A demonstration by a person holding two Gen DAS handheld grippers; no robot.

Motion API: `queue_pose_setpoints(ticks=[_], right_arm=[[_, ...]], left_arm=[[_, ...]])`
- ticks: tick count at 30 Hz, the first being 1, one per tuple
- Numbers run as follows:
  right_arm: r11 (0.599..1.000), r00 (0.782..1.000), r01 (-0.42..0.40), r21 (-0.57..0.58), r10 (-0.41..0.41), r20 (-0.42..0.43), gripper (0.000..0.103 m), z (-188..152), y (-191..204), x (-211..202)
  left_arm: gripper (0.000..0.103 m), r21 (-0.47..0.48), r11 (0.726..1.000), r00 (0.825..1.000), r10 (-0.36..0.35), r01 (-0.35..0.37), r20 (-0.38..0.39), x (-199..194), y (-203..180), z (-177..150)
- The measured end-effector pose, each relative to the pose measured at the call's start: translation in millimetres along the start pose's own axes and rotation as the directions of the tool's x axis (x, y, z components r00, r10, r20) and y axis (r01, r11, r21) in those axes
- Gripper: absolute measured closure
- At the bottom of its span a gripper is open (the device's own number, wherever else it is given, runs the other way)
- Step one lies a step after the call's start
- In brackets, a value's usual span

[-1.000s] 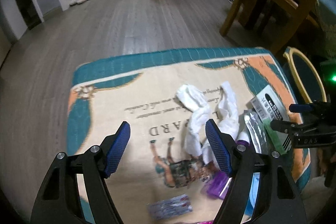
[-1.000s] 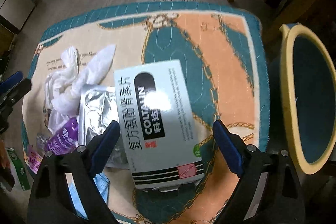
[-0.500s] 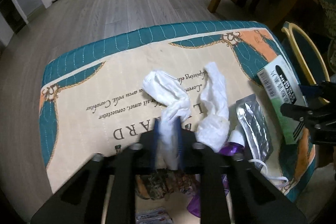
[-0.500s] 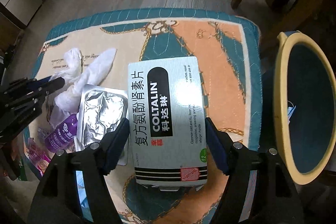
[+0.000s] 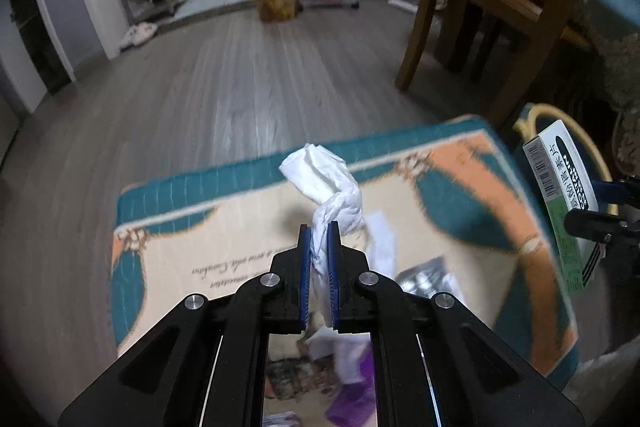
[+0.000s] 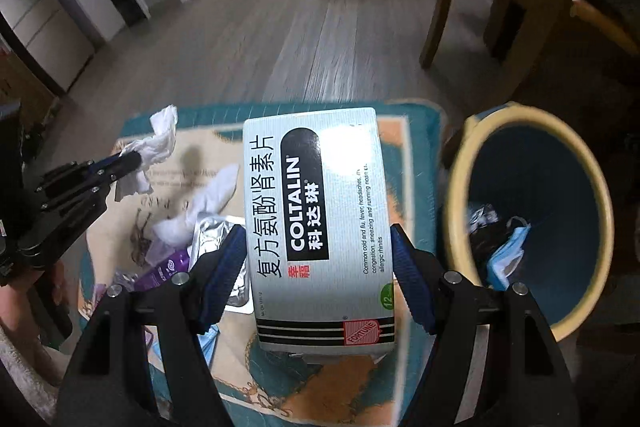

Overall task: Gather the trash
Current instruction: 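Grasp the white tissue with left tool while right tool grasps COLTALIN box, then carry tissue and box over the bin and open both tools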

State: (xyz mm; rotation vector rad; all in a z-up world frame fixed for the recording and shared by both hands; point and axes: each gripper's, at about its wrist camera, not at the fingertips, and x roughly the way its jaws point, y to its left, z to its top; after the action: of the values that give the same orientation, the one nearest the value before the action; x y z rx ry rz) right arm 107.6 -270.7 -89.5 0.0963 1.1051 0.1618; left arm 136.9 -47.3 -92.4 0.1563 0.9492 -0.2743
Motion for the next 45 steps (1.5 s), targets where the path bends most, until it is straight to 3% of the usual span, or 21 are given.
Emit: queue_pose_setpoints(ticks=[10,20,24,35,42,45], right_arm=[[0.992,0.99,0.038,0.123,-0.054,0.13,0.033,-9,-76,-69],[0.964,0.97,0.088,0.249,-0.14,0.199,0.033,-16,-153,-109],[0.956,0.965,0.126,0.264,-0.18,0.191,0.033,-21,-179,-106],[0.941,0.97,0.18,0.285,-0.217,0.104,0.033,-19,-220,-73],[0.927,0.977,0.189,0.323,-0.21,0.033,0.033,-26,-238,-52],[0.925,0.98,0.165,0.342,-0.191,0.045,0.032,-26,-242,-50]], left_arm=[[0.094,0.049,0.994,0.986,-0.099,0.093,0.135,-43,-63,33],[0.094,0.145,0.969,0.963,-0.221,0.199,0.157,-44,-143,51],[0.094,0.191,0.953,0.952,-0.264,0.233,0.156,-41,-174,55],[0.094,0.294,0.896,0.927,-0.368,0.332,0.075,-6,-243,57],[0.094,0.338,0.874,0.932,-0.363,0.35,-0.027,39,-282,46],[0.091,0.347,0.869,0.932,-0.361,0.354,-0.047,50,-289,44]])
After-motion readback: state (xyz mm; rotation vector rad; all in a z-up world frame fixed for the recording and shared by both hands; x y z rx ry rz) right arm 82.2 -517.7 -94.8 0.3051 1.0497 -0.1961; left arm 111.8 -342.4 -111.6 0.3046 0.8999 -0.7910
